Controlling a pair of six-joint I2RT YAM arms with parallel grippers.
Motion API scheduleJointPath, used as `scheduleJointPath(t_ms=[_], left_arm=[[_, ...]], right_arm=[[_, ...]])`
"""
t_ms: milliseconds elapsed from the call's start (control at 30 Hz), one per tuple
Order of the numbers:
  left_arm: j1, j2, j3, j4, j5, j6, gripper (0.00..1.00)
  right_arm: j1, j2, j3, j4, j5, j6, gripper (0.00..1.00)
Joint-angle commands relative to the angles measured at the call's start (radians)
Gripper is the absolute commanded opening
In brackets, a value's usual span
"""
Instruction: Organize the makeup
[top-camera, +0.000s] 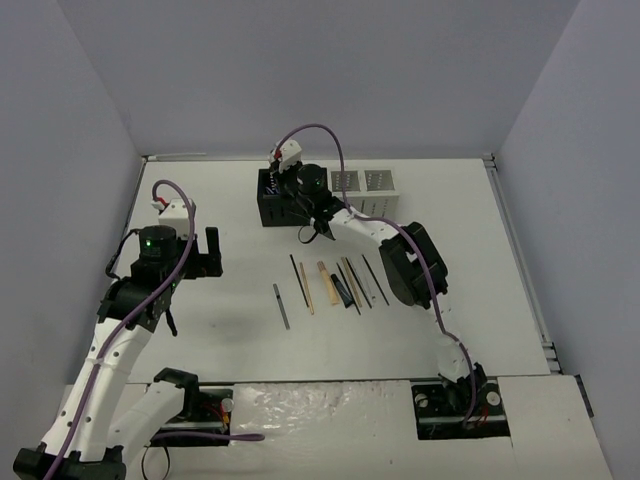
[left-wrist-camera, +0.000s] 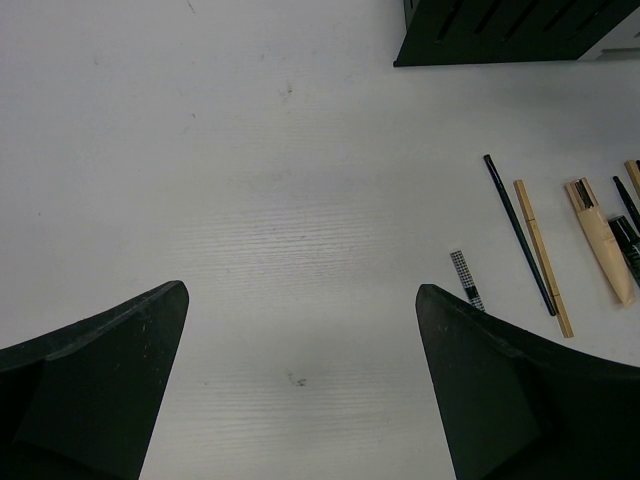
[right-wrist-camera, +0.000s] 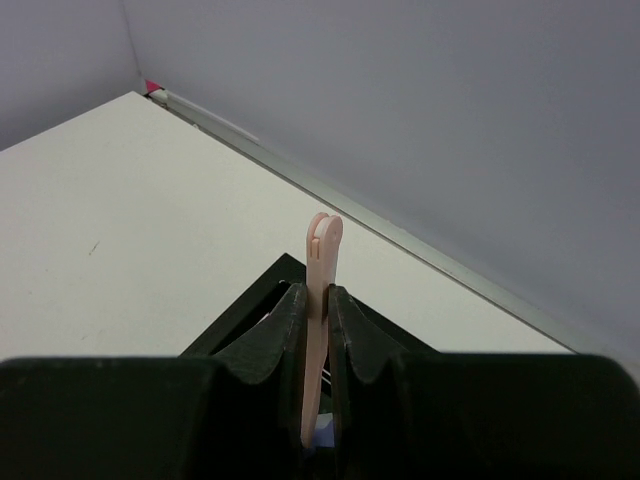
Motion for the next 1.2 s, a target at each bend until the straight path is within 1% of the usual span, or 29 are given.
scheduleJointPath(t_ms=[0, 167, 233, 300, 333, 400, 533, 633, 733, 800, 833, 900, 967, 1033, 1167], left_arm=[[0.007, 0.003, 0.023, 0.072, 0.007, -0.018, 0.97], [0.008, 0.005, 0.023, 0.072, 0.012, -0.017, 0.97], [0.008, 0.004, 0.023, 0.073, 0.01, -0.017, 0.97], [0.009, 0.002, 0.023, 0.074, 0.01, -0.019, 0.97], [0.011, 0.001, 0.023, 0.073, 0.01, -0.017, 0.97], [0.011, 0.001, 0.023, 0.072, 0.01, -0.019, 0.97], [0.011, 0.002, 0.023, 0.072, 0.01, -0.019, 0.97], [0.011, 0.0, 0.025, 0.07, 0.009, -0.018, 0.97], [0.012, -0.002, 0.026, 0.067, 0.007, -0.016, 0.97], [0.013, -0.002, 0.026, 0.066, 0.008, -0.016, 0.97], [0.013, -0.001, 0.027, 0.066, 0.009, -0.017, 0.97], [0.014, 0.004, 0.029, 0.064, 0.011, -0.016, 0.97], [0.015, 0.004, 0.029, 0.063, 0.014, -0.017, 0.97], [0.015, 0.009, 0.029, 0.062, 0.017, -0.016, 0.97], [0.015, 0.016, 0.031, 0.059, 0.019, -0.015, 0.97]], right_arm=[[-0.002, -0.012, 0.035, 0.156, 0.038, -0.009, 0.02], [0.0, -0.058, -0.033, 0.195, 0.042, -0.001, 0.04], [0.0, -0.075, -0.055, 0.197, 0.031, 0.003, 0.06], [-0.002, -0.094, -0.073, 0.189, 0.02, 0.012, 0.12], [-0.001, -0.105, -0.086, 0.188, 0.013, 0.013, 0.19], [0.0, -0.126, -0.102, 0.182, 0.008, 0.014, 0.25], [0.0, -0.218, -0.145, 0.149, -0.011, 0.027, 0.33], [0.0, -0.311, -0.196, 0.092, -0.009, 0.04, 0.38], [0.0, -0.433, -0.265, 0.004, 0.019, 0.044, 0.43], [-0.002, -0.523, -0.315, -0.086, 0.045, 0.055, 0.45], [-0.003, -0.577, -0.345, -0.133, 0.051, 0.066, 0.47], [-0.01, -0.661, -0.396, -0.289, 0.108, 0.094, 0.51], [-0.021, -0.748, -0.456, -0.379, 0.138, 0.126, 0.52], [-0.033, -0.81, -0.559, -0.473, 0.16, 0.18, 0.54], [-0.08, -0.962, -0.748, -0.57, 0.156, 0.281, 0.56]])
